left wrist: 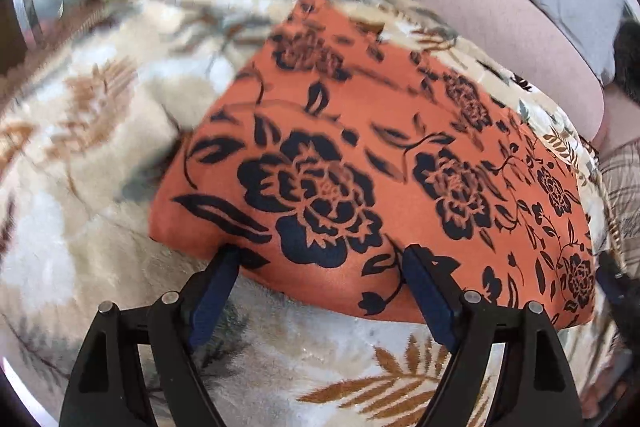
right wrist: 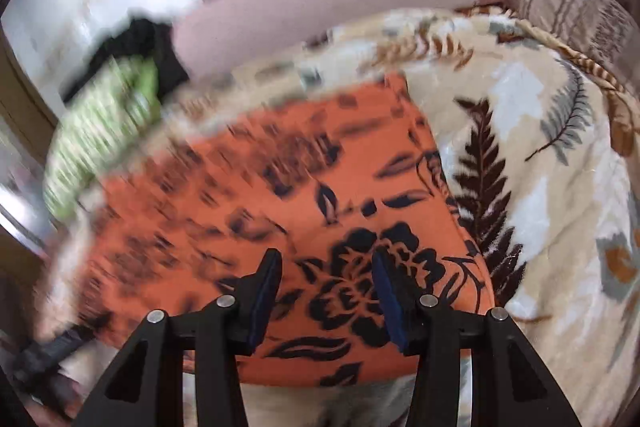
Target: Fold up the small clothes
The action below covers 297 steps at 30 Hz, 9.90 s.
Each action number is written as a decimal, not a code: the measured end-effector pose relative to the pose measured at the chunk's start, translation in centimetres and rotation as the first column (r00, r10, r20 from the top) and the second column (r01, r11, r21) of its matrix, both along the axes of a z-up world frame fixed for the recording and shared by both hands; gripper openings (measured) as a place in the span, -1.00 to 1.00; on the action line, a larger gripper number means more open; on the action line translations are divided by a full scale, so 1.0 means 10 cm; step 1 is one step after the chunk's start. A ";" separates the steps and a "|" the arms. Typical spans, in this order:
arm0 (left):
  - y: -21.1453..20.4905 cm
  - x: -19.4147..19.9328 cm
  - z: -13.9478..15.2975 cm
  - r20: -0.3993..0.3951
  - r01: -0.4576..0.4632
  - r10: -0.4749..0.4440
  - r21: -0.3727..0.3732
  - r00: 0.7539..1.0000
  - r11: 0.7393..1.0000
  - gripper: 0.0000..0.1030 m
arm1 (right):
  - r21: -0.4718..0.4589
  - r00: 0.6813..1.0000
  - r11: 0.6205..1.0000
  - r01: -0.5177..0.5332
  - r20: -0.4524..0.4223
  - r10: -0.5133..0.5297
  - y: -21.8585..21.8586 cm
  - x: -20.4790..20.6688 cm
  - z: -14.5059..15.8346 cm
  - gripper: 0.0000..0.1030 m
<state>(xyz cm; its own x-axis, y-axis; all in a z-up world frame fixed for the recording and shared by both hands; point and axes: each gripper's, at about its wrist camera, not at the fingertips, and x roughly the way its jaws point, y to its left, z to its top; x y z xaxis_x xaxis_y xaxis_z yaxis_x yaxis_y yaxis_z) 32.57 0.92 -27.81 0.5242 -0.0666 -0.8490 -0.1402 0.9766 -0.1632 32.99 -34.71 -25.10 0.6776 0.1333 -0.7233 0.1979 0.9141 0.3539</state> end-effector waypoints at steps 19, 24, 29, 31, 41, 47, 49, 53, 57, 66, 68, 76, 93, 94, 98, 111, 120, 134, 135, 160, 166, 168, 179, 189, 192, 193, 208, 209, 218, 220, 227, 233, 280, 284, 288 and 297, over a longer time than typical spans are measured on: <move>-0.31 0.19 -0.26 0.034 0.071 -0.081 0.233 0.996 0.970 1.00 | -0.096 0.972 0.985 -0.147 -0.198 0.126 0.32 0.07 -0.40 0.43; -0.36 0.11 -0.26 0.051 0.069 -0.084 0.247 0.995 0.967 1.00 | -0.209 0.970 0.965 -0.161 -0.214 0.115 0.48 0.09 -0.43 0.49; -0.36 0.09 -0.26 0.065 0.069 -0.088 0.255 0.994 0.964 1.00 | -0.257 0.973 0.954 -0.151 -0.209 0.098 0.54 0.08 -0.45 0.49; -0.36 0.10 -0.27 0.062 0.069 -0.088 0.254 0.994 0.965 1.00 | -0.277 0.974 0.950 -0.147 -0.206 0.091 0.57 0.08 -0.45 0.50; -0.37 0.10 -0.26 0.059 0.068 -0.086 0.258 0.995 0.964 1.00 | -0.299 0.975 0.943 -0.146 -0.205 0.086 0.60 0.07 -0.44 0.50; -0.39 0.11 -0.19 0.030 0.069 -0.080 0.272 0.996 0.960 1.00 | -0.317 0.977 0.940 -0.129 -0.202 0.066 0.64 0.02 -0.34 0.50; -0.41 0.09 -0.11 0.033 0.072 -0.086 0.293 0.996 0.953 1.00 | -0.295 0.988 0.950 -0.100 -0.140 0.061 0.64 -0.05 -0.19 0.50; -0.43 -0.02 0.05 0.097 0.075 -0.110 0.312 0.989 0.947 1.00 | -0.270 0.995 0.960 -0.080 -0.077 0.061 0.68 -0.09 -0.04 0.50; -0.25 0.02 0.01 0.072 0.015 -0.042 0.337 0.997 0.942 1.00 | -0.244 0.992 0.963 -0.114 -0.081 0.097 0.84 -0.03 -0.08 0.50; -0.04 0.15 -0.18 -0.005 0.012 -0.011 0.309 1.000 0.951 1.00 | -0.299 0.970 0.935 -0.191 -0.206 0.133 1.17 0.11 -0.41 0.54; -0.06 0.12 -0.14 0.012 0.003 -0.007 0.321 1.000 0.947 1.00 | -0.274 0.970 0.943 -0.189 -0.202 0.135 1.13 0.09 -0.39 0.55; -0.21 -0.22 0.37 0.173 -0.025 -0.036 0.337 0.984 0.941 1.00 | -0.395 0.988 0.907 -0.143 -0.113 0.107 1.10 -0.19 -0.02 0.54; -0.57 -0.84 0.48 0.268 0.013 -0.115 0.354 0.957 0.935 1.00 | -0.535 0.998 0.845 -0.012 0.042 0.041 1.02 -0.81 0.56 0.54; -0.58 -0.83 0.47 0.268 0.015 -0.117 0.355 0.956 0.935 1.00 | -0.528 0.998 0.849 -0.008 0.043 0.036 0.99 -0.81 0.56 0.54; -0.63 -0.77 0.44 0.262 0.022 -0.123 0.358 0.957 0.933 1.00 | -0.514 0.999 0.858 0.004 0.043 0.022 0.91 -0.78 0.55 0.54; -0.80 -0.67 0.33 0.231 0.063 -0.162 0.386 0.959 0.920 1.00 | -0.517 1.000 0.856 -0.005 0.016 0.016 0.78 -0.65 0.43 0.54; -0.83 -0.61 0.28 0.218 0.070 -0.171 0.405 0.961 0.912 1.00 | -0.526 1.000 0.851 -0.009 0.008 0.015 0.74 -0.55 0.35 0.54; -0.51 -0.29 0.20 0.179 0.027 -0.107 0.398 0.978 0.917 1.00 | -0.443 0.999 0.895 -0.050 -0.026 0.044 0.67 -0.23 0.10 0.54; -0.47 -0.26 0.19 0.175 0.023 -0.101 0.399 0.979 0.917 1.00 | -0.411 0.998 0.910 -0.055 -0.034 0.045 0.64 -0.19 0.06 0.54; 0.25 -0.19 0.00 0.051 -0.049 0.043 0.121 0.998 0.991 1.00 | 0.320 1.000 0.947 0.000 -0.008 0.003 -0.36 -0.38 -0.13 0.27; 0.31 -0.26 -0.12 -0.013 -0.036 0.037 0.041 0.999 0.998 1.00 | 0.310 0.999 0.951 0.012 -0.054 0.005 -0.29 -0.43 -0.21 0.27; 0.34 -0.23 -0.16 -0.028 -0.039 0.038 -0.023 0.999 0.999 1.00 | 0.328 0.997 0.944 0.014 -0.077 0.012 -0.25 -0.39 -0.29 0.27; 0.43 0.06 -0.23 0.044 -0.099 0.112 -0.219 0.993 0.971 0.38 | 0.357 0.990 0.923 -0.144 0.060 0.131 0.28 -0.16 -0.17 0.23; 0.44 0.07 -0.25 0.064 -0.112 0.134 -0.278 0.989 0.954 0.45 | 0.407 0.984 0.900 -0.159 -0.014 0.180 0.38 -0.10 -0.35 0.02; 0.51 0.02 -0.22 0.100 -0.130 0.172 -0.336 0.980 0.933 0.32 | 0.569 0.988 0.817 -0.095 -0.043 0.145 0.10 -0.15 -0.48 0.03; 0.53 -0.01 -0.19 0.113 -0.135 0.185 -0.347 0.976 0.928 -0.04 | 0.624 0.990 0.778 -0.075 -0.049 0.135 0.02 -0.17 -0.54 0.03; 0.50 0.05 -0.27 0.076 -0.117 0.158 -0.386 0.984 0.915 -0.07 | 0.664 0.962 0.696 0.273 -0.187 -0.199 -0.70 -0.41 -0.80 0.26; 0.51 0.05 -0.28 0.075 -0.121 0.163 -0.390 0.984 0.913 -0.16 | 0.637 0.962 0.722 0.271 -0.160 -0.220 -0.69 -0.33 -0.77 0.27; 0.55 0.09 -0.34 0.076 -0.111 0.168 -0.484 0.983 0.868 0.33 | 0.562 0.971 0.798 0.218 -0.043 -0.236 -0.59 -0.09 -0.73 0.26; 0.52 0.10 -0.33 0.083 -0.107 0.163 -0.465 0.983 0.879 0.33 | 0.579 0.968 0.782 0.230 -0.051 -0.247 -0.62 -0.09 -0.77 0.29; 0.50 0.13 -0.32 0.096 -0.138 0.192 -0.405 0.977 0.904 -0.41 | 0.427 0.979 0.884 0.192 -0.020 -0.204 -0.46 0.05 -0.71 -0.46; 0.44 0.05 -0.08 0.179 -0.085 0.162 -0.377 0.970 0.922 -0.58 | 0.386 0.979 0.911 0.146 0.073 -0.188 -0.41 -0.05 -0.43 -0.51; 0.25 -0.50 -0.07 0.177 0.028 0.030 -0.319 0.984 0.947 -0.51 | 0.186 0.986 0.980 -0.076 -0.135 0.102 0.81 -0.29 -0.42 -0.50; 0.11 -0.58 0.15 0.265 0.093 -0.029 -0.231 0.964 0.969 -0.52 | 0.284 0.987 0.956 -0.067 -0.124 0.106 0.64 -0.37 -0.43 -0.52; -0.14 -0.68 0.38 0.366 0.166 -0.119 -0.099 0.923 0.981 -0.52 | 0.307 0.992 0.950 -0.049 -0.096 0.082 0.40 -0.50 -0.30 -0.52; -0.92 -0.77 0.60 0.456 0.325 -0.311 0.048 0.834 0.944 -0.53 | 0.382 1.000 0.924 -0.012 -0.005 0.015 -0.11 -0.62 -0.12 -0.53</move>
<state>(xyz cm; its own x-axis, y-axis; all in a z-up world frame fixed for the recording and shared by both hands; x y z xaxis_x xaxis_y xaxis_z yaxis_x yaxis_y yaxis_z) 24.90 -8.32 -21.81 0.7937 -0.3174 -0.5190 0.2734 0.9482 -0.1618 26.84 -35.84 -26.33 0.6683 0.4095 -0.6210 0.1908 0.7126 0.6752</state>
